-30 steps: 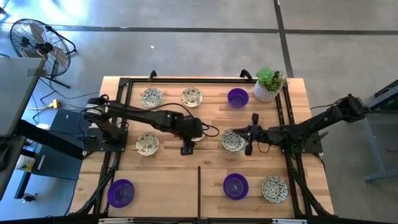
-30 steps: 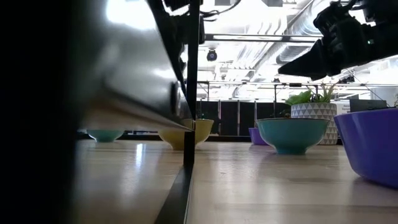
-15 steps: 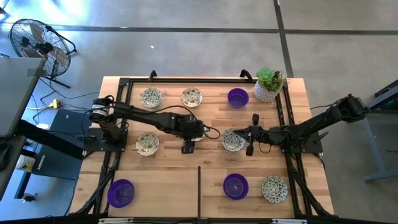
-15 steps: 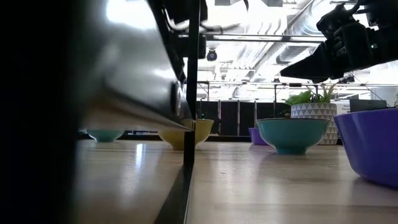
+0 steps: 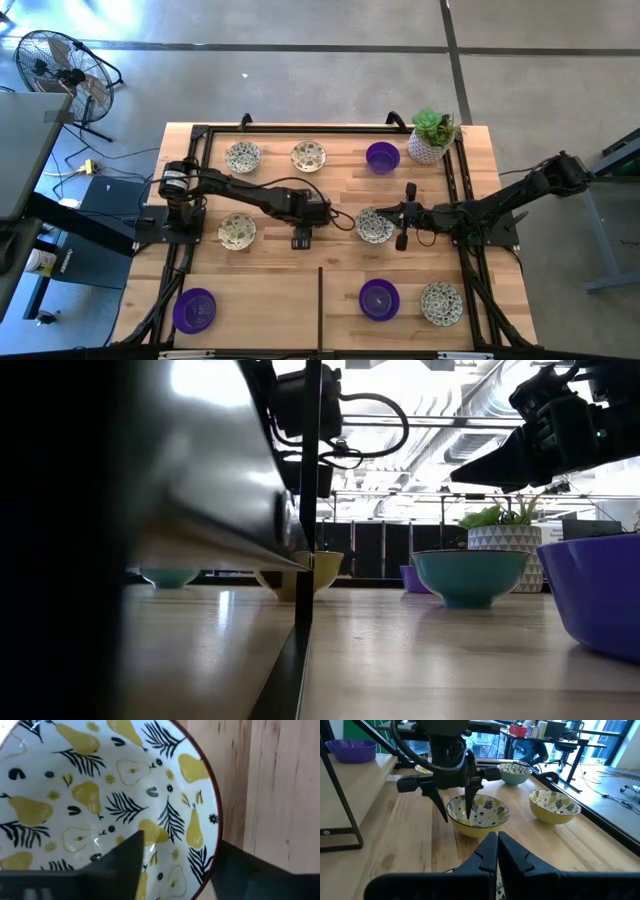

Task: Pick & Place Mini bowls
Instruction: Put the right yellow patterned bowl on the shelf

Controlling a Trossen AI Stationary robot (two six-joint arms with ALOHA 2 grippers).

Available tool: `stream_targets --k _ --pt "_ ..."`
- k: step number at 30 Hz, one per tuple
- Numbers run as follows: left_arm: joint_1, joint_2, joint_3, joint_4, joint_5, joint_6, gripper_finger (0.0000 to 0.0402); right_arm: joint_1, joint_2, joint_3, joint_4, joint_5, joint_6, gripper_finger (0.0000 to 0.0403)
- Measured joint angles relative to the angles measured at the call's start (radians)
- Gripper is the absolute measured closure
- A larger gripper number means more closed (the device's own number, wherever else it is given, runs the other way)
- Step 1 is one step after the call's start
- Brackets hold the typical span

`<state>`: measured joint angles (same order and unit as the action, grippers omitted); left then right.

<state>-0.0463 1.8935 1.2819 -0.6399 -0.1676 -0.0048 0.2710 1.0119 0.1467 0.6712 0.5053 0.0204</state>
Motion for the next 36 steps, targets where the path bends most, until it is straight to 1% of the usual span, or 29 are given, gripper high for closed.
stream_targets --k 6,7,8,10,12,15,18,20,23,28,36 --pt "-0.001 -0.014 0.001 -0.002 -0.006 0.002 0.0371 0.0 0.0 0.0 0.0 0.0 -0.002 0.0402" --pt "-0.002 -0.017 0.003 -0.004 -0.007 0.002 0.0384 0.0 0.0 0.0 0.0 0.0 -0.002 0.0402" --pt "-0.005 -0.018 0.005 -0.003 -0.004 0.001 0.0388 0.0 0.0 0.0 0.0 0.0 -0.002 0.0402" --pt "-0.006 -0.02 0.024 -0.043 -0.001 0.002 0.0379 0.0 0.0 0.0 0.0 0.0 -0.002 0.0401" --pt "-0.007 -0.021 0.072 -0.14 0.012 -0.001 0.0375 0.0 0.0 0.0 0.0 0.0 0.0 0.0402" --pt "-0.011 -0.025 0.161 -0.234 0.02 -0.008 0.0389 0.0 0.0 0.0 0.0 0.0 0.0 0.0402" --pt "-0.032 -0.085 0.2 -0.309 0.025 -0.036 0.0391 -0.002 0.0 0.0 0.001 0.0 -0.002 0.0401" --pt "-0.058 -0.119 0.205 -0.302 0.052 -0.072 0.0387 -0.002 0.0 0.0 0.003 0.0 0.001 0.0402" --pt "-0.119 -0.153 0.196 -0.381 0.082 -0.168 0.0388 -0.002 0.0 0.0 0.003 0.0 0.005 0.0401" --pt "-0.265 -0.212 0.196 -0.475 0.068 -0.339 0.0392 -0.002 0.001 0.0 0.007 0.001 0.001 0.0402" --pt "-0.53 -0.216 0.196 -0.542 0.073 -0.583 0.0388 -0.002 0.002 0.001 0.015 0.0 0.0 0.0401"
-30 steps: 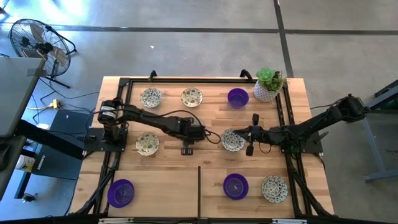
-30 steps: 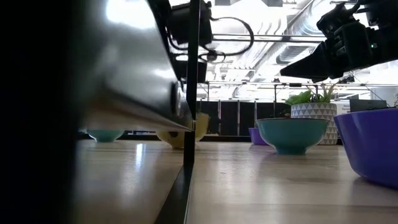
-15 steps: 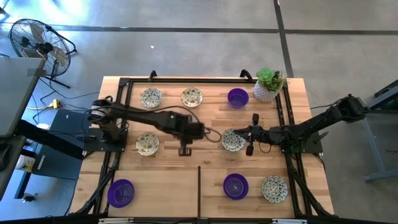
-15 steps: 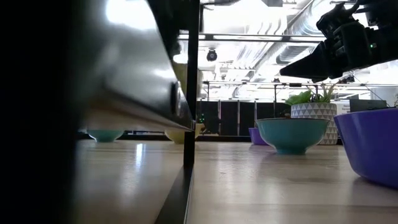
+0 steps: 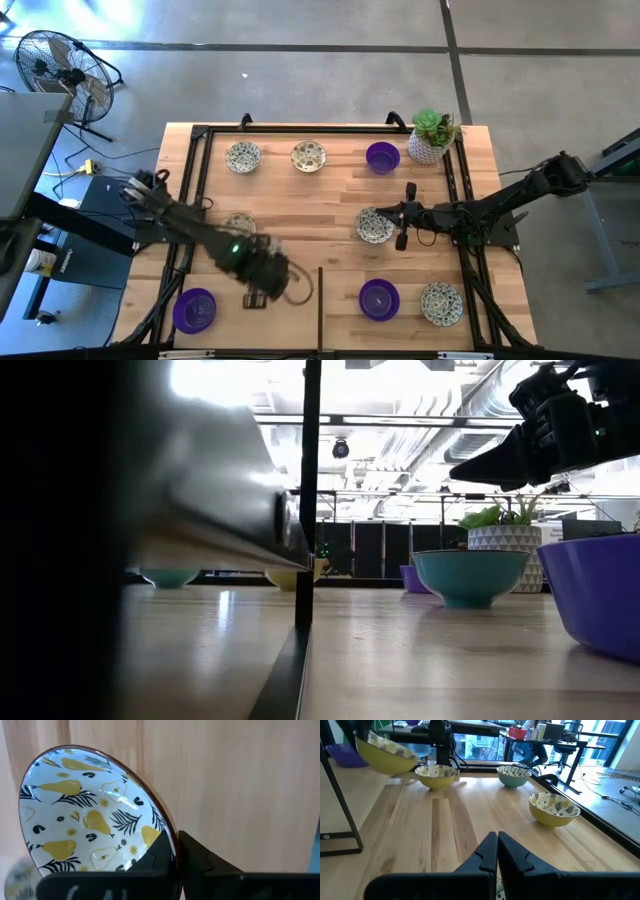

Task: Pick & Place Mini bowls
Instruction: Put the right yellow patterned bowl on the shelf

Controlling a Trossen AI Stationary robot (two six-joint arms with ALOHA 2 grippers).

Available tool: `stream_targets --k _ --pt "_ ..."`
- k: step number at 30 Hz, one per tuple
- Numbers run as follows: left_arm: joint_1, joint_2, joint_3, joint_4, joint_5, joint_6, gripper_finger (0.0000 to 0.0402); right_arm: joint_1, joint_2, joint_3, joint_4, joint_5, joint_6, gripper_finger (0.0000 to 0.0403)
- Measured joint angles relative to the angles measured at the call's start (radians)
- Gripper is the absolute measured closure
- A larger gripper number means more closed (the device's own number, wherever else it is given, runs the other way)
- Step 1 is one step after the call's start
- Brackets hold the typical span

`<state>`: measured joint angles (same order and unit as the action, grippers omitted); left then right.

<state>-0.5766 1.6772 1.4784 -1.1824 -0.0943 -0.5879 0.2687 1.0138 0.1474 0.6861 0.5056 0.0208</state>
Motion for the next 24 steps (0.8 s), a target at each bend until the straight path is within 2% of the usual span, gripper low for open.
stream_targets --k 6,12,24 --pt "-0.152 0.0 0.0 -0.054 -0.021 -0.186 0.0388 0.0 0.0 0.0 0.015 -0.007 0.0 0.0401" --pt "-0.221 0.014 0.0 -0.03 -0.093 -0.28 0.0388 0.0 0.0 0.0 0.016 -0.008 0.003 0.0401" --pt "-0.282 0.126 0.0 0.035 0.015 -0.308 0.0387 0.0 0.0 0.0 0.018 -0.008 0.005 0.0402"
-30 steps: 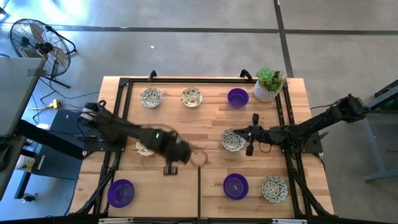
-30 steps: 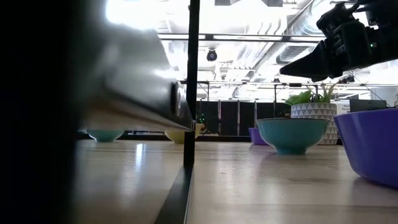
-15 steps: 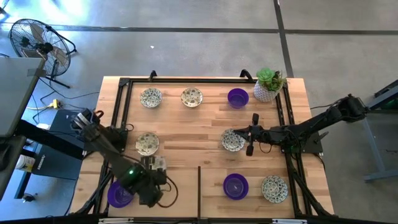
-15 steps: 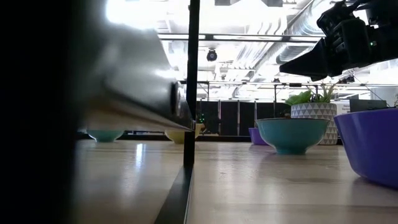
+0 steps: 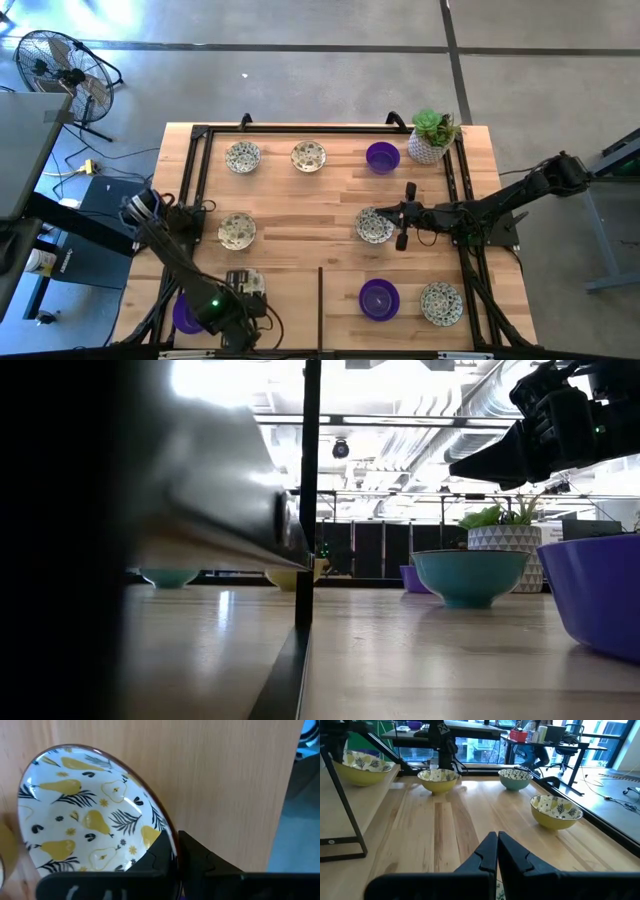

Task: Pick & Place Mini bowls
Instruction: Put the right yellow patterned bowl on the shelf

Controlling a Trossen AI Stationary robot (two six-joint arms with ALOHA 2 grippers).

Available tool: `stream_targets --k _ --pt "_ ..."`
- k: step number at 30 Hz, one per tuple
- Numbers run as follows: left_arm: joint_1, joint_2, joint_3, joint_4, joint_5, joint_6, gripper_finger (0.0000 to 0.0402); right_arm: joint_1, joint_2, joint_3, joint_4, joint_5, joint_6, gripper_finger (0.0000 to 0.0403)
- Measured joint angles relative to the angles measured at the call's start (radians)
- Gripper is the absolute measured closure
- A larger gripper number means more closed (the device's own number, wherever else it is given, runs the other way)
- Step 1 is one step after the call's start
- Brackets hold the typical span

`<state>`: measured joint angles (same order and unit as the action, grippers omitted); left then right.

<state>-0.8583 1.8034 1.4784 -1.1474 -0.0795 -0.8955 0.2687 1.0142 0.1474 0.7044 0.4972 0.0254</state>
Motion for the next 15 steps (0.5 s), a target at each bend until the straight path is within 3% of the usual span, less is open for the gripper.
stream_targets --k 15 --pt "-0.04 0.013 0.007 0.054 0.002 -0.059 0.0387 0.0 0.0 0.0 -0.003 0.0 0.0 0.0401"
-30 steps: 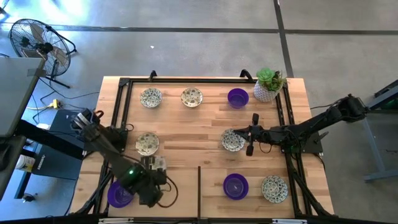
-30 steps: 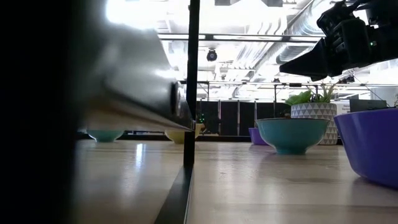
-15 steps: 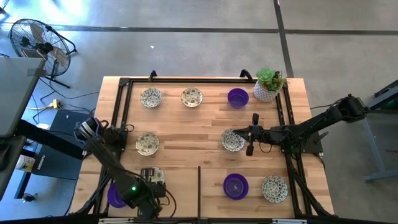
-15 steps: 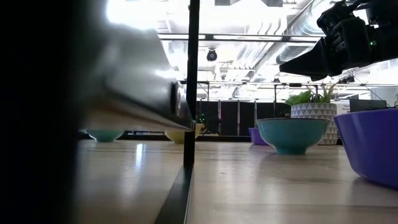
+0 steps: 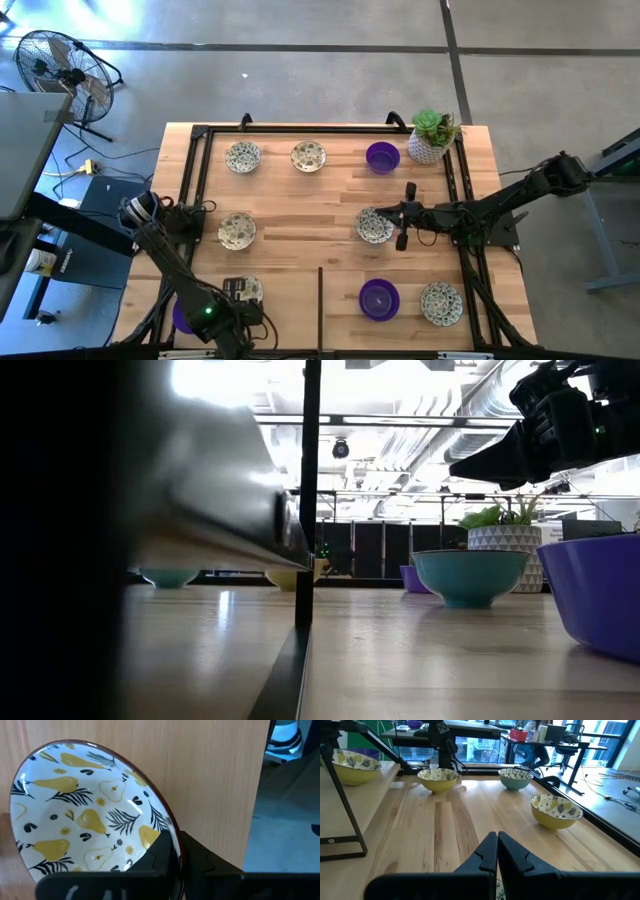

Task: Pick & Place Mini bowls
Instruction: Put the right yellow patterned bowl on the shelf

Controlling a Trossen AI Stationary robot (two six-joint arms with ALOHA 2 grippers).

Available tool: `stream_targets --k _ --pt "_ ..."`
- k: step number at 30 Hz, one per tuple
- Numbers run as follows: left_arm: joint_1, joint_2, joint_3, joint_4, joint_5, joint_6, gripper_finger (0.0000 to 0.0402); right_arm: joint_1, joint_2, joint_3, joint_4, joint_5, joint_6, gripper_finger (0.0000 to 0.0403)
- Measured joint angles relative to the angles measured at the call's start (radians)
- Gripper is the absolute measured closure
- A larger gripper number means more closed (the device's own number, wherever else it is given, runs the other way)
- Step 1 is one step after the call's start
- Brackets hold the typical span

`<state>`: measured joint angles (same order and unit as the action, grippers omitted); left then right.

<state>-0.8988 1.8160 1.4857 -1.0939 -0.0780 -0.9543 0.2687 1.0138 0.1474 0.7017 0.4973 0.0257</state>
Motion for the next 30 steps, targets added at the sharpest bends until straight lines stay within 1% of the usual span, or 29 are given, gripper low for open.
stream_targets --k 5,9,13,16,30 --pt "-0.005 0.0 0.0 0.002 0.014 0.003 0.0387 0.0 0.0 0.0 -0.001 -0.003 0.0 0.0402" --pt "-0.004 0.0 0.0 0.02 0.051 0.003 0.0384 0.0 0.0 0.0 -0.001 -0.003 0.0 0.0402" --pt "-0.005 0.001 -0.002 0.055 0.095 0.003 0.0359 0.0 0.0 0.0 -0.001 -0.003 -0.001 0.0401" --pt "-0.005 0.003 -0.003 0.054 0.104 0.003 0.0335 0.0 0.0 0.0 -0.001 -0.003 -0.001 0.0402" --pt "-0.004 0.003 -0.003 0.047 0.094 0.003 0.0261 0.0 0.0 0.0 -0.002 -0.003 -0.001 0.0402"
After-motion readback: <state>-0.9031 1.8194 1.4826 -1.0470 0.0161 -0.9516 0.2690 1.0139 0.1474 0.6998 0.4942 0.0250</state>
